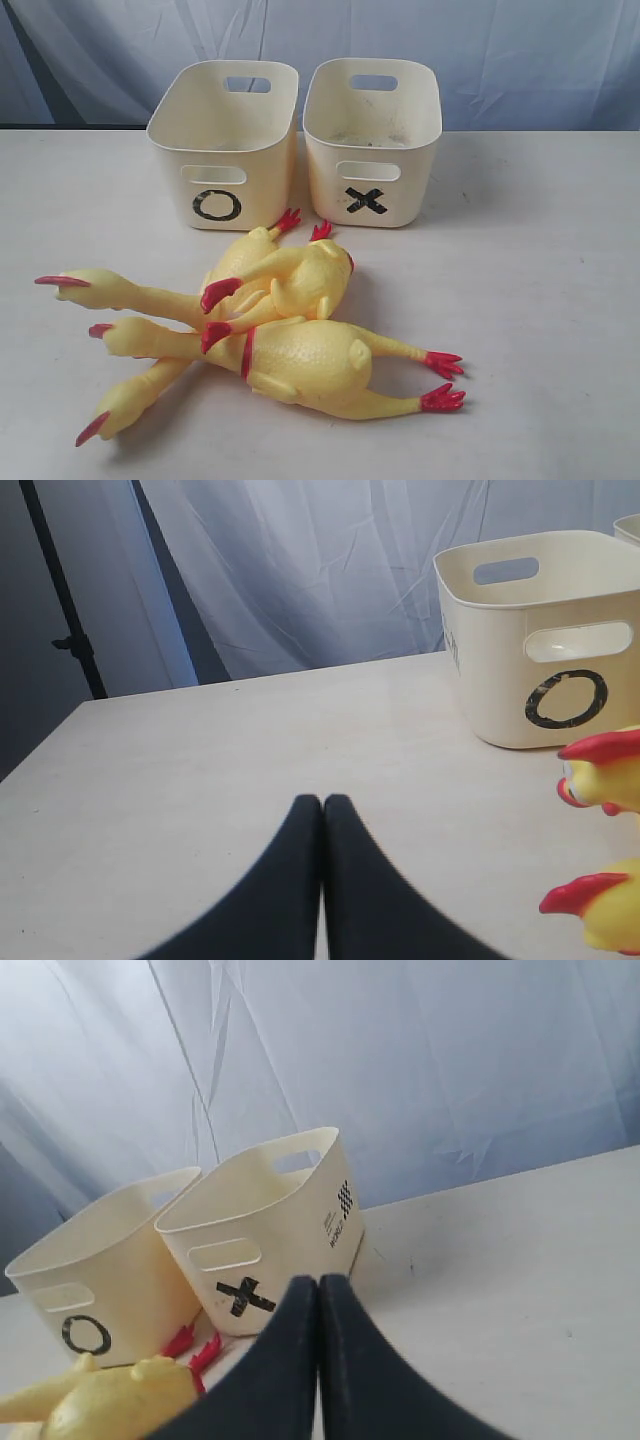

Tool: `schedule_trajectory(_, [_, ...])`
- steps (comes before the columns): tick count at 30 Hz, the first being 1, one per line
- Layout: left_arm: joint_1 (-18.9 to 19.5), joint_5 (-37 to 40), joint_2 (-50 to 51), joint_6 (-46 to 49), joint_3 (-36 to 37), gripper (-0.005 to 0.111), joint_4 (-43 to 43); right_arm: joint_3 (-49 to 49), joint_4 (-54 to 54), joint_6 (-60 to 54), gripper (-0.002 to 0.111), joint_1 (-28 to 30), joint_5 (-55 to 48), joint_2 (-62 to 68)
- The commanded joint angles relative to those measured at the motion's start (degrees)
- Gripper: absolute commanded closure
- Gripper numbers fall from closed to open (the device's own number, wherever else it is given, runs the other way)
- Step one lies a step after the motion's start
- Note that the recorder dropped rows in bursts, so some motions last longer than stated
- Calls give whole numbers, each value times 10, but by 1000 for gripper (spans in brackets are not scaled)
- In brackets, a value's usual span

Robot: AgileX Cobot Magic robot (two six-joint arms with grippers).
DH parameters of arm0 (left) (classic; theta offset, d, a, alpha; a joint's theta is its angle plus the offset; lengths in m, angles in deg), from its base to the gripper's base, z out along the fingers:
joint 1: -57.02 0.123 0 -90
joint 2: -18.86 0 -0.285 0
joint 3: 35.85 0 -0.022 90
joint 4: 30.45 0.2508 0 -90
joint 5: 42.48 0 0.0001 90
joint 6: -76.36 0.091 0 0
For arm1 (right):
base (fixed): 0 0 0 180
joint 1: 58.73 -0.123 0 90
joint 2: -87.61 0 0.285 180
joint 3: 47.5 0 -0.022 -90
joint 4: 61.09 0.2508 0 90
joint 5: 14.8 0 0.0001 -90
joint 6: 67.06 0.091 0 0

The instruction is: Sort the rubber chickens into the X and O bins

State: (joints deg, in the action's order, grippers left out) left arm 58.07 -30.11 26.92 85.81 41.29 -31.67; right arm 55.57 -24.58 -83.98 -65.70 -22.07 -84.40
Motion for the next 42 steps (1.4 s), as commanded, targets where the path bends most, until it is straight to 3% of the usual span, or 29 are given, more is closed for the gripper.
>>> schedule_trajectory(1, [0,-6,-3,-1,1,106,0,-3,46,0,109,3,19,-2])
schedule_trajectory(13, [0,-6,-3,-1,1,106,0,2,174,0,109,2,8,-2])
schedule_trajectory(25, [0,-4,-3,-1,1,106,0,112,175,-80,109,2,-103,0])
schedule_trajectory(42, [0,-4,-3,-1,1,106,0,229,175,-261,109,-31,-214,241])
